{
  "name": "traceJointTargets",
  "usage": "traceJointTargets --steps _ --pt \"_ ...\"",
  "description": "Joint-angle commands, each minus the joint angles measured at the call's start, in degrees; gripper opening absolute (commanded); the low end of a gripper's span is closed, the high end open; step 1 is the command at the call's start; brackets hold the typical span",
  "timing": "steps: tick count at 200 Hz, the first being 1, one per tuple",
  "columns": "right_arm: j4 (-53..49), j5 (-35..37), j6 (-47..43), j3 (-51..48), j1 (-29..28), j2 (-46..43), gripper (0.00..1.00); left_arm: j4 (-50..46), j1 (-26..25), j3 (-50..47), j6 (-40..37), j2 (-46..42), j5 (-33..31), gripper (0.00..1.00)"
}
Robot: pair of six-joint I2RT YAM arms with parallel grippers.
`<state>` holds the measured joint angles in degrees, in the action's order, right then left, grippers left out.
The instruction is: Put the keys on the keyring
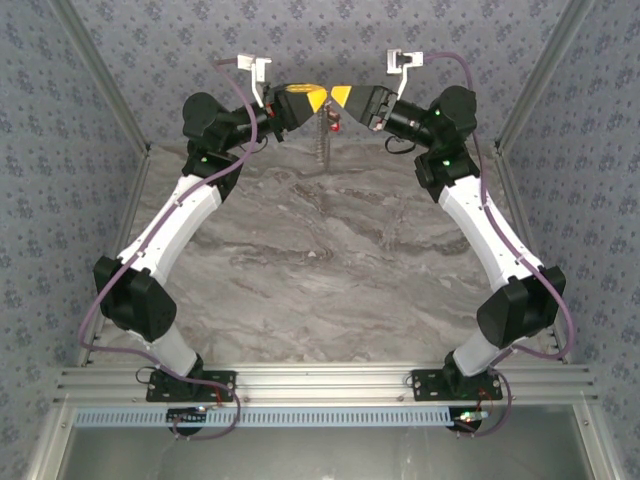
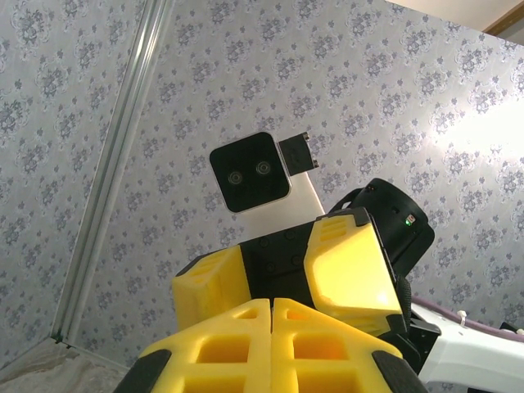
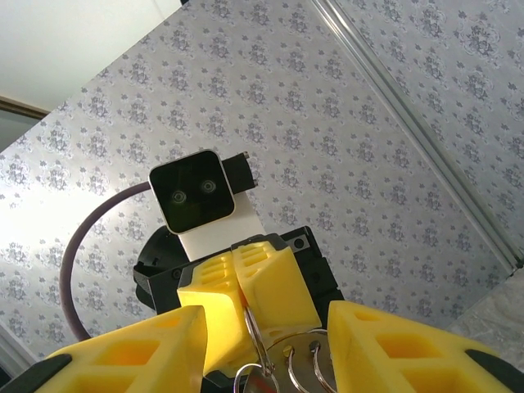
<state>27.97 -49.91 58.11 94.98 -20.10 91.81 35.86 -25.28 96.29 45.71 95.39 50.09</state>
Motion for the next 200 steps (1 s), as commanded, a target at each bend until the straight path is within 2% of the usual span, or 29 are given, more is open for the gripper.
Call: traceJointTargets --steps 1,120,200 --pt "1.87 -0.27 0.36 1.55 -0.27 0.41 0.43 2.84 -0.45 0.83 -0.26 0.32 -0.95 0.00" --pt "2.00 -0.80 0.52 -1.11 -0.95 -0.04 0.34 2.25 -0.21 2.12 -0.53 1.37 -1.19 0.00" --pt "1.83 -0.37 0.43 -4.14 -1.00 -1.25 0.33 2.25 -0.21 1.86 -0.54 1.03 -1.23 0.00"
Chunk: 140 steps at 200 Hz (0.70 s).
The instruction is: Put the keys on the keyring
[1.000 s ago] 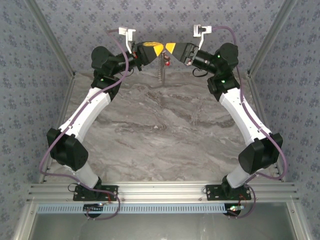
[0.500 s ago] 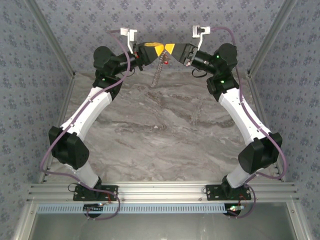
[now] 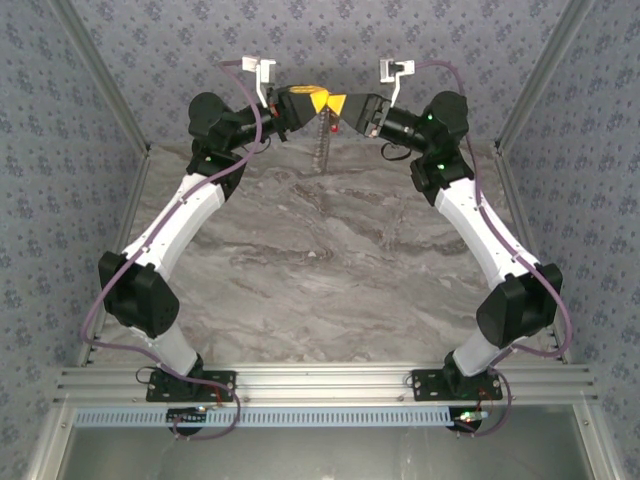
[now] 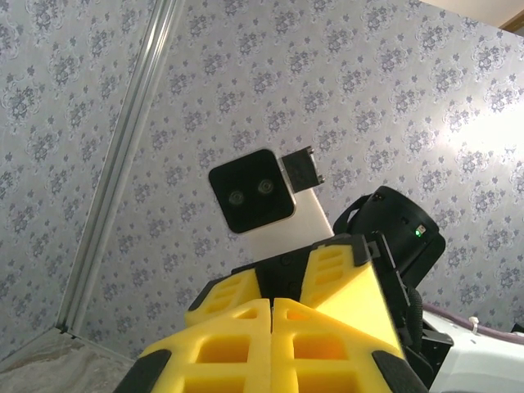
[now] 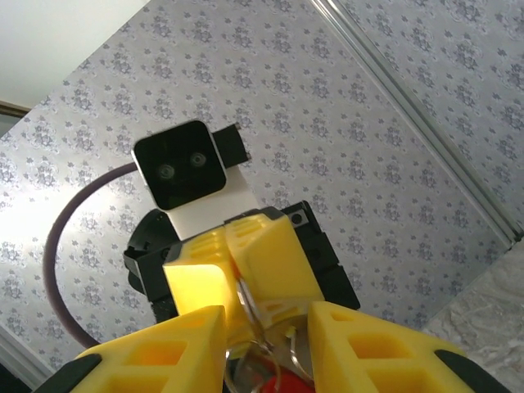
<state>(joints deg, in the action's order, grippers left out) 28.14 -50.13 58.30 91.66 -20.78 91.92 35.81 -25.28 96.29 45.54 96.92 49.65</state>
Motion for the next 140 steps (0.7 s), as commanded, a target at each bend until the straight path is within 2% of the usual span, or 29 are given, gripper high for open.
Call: traceJointTargets --steps 1,71,96,120,140 --pt "1.66 -0.15 0.19 -0.80 -0.32 -1.42 0.33 2.27 -0.21 1.83 -0.36 -0.50 -0.83 0.00" --pt "1.54 0.91 0.07 -0.08 -0.26 -1.52 0.25 2.44 -0.21 1.31 0.24 -0.64 -0.46 0.00" --pt "1.20 0.90 0.05 0.62 -0.31 -1.35 0.16 2.39 -0.21 1.00 0.17 -0.86 -0.43 0.00" --pt "-0.37 0.56 -0.75 1.48 -0.27 -1.24 0.00 1.06 -0.16 1.17 -0.11 -0.95 -0.22 0.00" --pt "-3.28 1.06 -2.48 1.64 0.04 -1.93 0.00 -4.94 -0.17 2.47 -2.73 -1.42 -0.30 0.00"
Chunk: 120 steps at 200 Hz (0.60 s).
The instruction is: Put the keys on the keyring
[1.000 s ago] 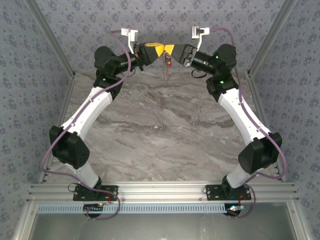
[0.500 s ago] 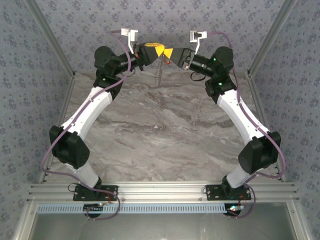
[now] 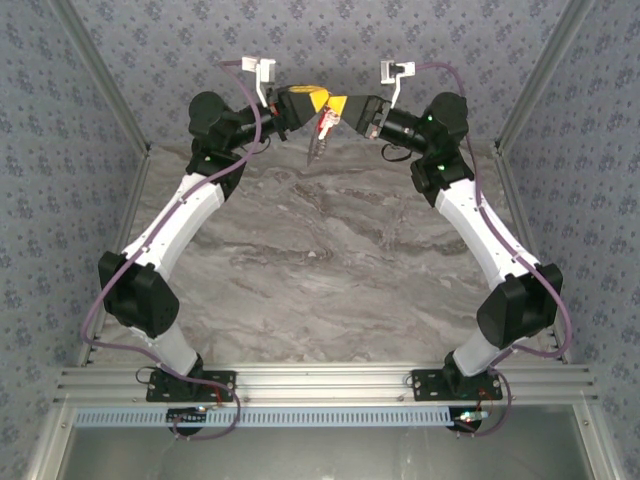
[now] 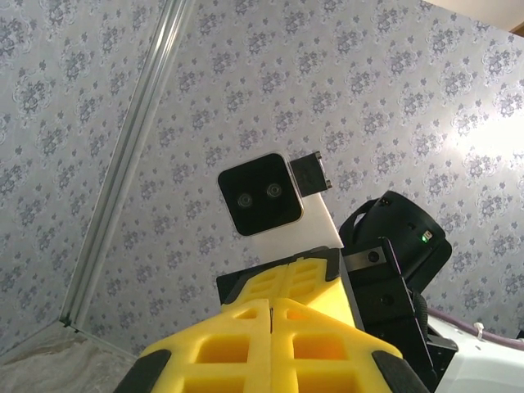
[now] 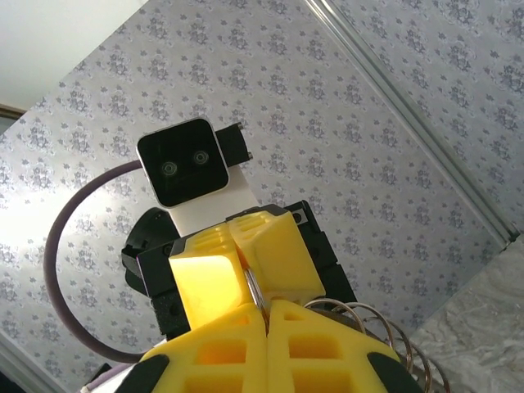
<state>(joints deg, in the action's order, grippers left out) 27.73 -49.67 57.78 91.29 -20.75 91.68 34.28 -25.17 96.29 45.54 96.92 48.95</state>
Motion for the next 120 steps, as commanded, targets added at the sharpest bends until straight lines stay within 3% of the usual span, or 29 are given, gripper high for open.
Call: traceJointTargets --steps 1,19,46,66,94,120 --pt "-3.12 0.70 -2.09 1.99 0.06 -1.73 0.00 -3.99 -0.30 2.57 -2.95 -1.49 0.29 0.00" --pt "-7.52 1.68 -4.97 1.83 0.70 -2.72 0.00 -11.56 -0.23 3.79 -6.98 -2.53 -0.40 0.10" --pt "-13.97 0.83 -9.21 2.49 1.83 -3.56 0.00 -15.12 0.17 1.45 -10.43 -5.48 -2.37 0.34" --pt "-24.99 0.91 -17.26 5.26 2.13 -3.96 0.00 -17.33 0.60 -1.48 -13.44 -8.34 -4.21 0.48" --pt "-42.00 2.79 -30.67 10.63 2.11 -3.76 0.00 -24.20 1.26 -3.04 -19.85 -11.14 -5.35 0.57" --pt "-55.49 7.35 -42.30 14.89 1.55 -3.35 0.00 -32.96 1.55 -1.99 -26.73 -12.09 -5.25 0.60"
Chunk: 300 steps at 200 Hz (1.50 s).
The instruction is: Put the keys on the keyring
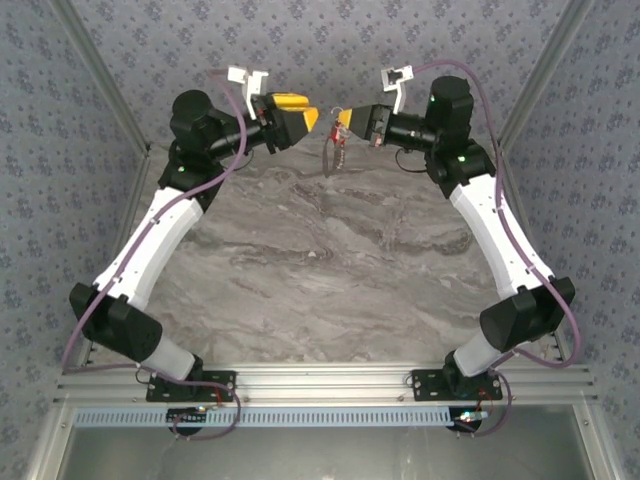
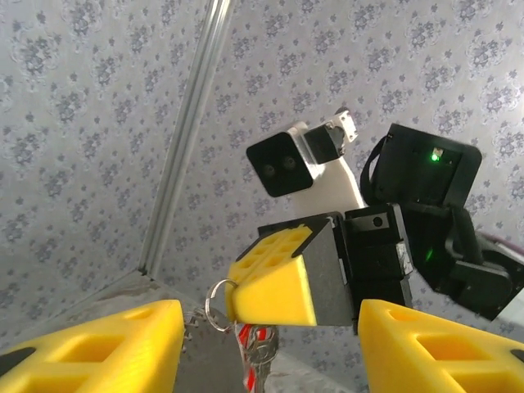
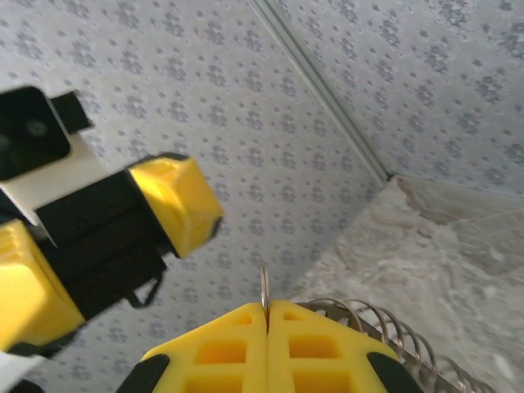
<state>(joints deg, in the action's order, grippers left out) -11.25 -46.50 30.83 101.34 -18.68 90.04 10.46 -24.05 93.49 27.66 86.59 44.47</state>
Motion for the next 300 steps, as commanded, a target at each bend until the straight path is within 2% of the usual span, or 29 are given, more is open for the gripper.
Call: traceJointTargets --steps 1,44,69,101,130,185,262,300 --pt "-17.05 4.38 -15.79 5.01 -0.59 -1.71 0.00 -9.40 0.42 0.86 -9.16 -1.72 -0.73 0.60" --pt "-35.61 14.33 -33.03 11.73 -4.28 -0.28 0.00 -17.41 0.51 1.77 -18.29 -1.52 0.21 0.62" --pt "-39.74 15.19 -37.42 13.90 -5.77 0.32 0.00 -19.78 0.54 1.06 -23.03 -1.50 2.33 0.62" --pt "-40.50 12.49 -38.00 13.53 -6.45 -0.01 0.00 -23.84 0.62 0.39 -28.18 -2.13 3.38 0.62" --pt "-41.31 9.15 -37.39 13.87 -6.96 -0.03 0.00 -24.68 1.01 0.33 -28.62 -2.04 5.65 0.59" --pt "-42.33 3.91 -35.66 15.34 -7.16 0.20 0.00 -27.53 0.86 3.83 -26.96 1.20 12.43 0.39" --pt "-44.03 2.64 -36.28 16.49 -7.65 1.17 0.00 -29.98 -1.02 7.64 -26.70 3.85 15.52 0.38" --pt "-44.04 2.78 -36.32 16.37 -8.02 1.28 0.00 -31.08 -2.19 7.85 -27.03 4.12 16.19 0.41"
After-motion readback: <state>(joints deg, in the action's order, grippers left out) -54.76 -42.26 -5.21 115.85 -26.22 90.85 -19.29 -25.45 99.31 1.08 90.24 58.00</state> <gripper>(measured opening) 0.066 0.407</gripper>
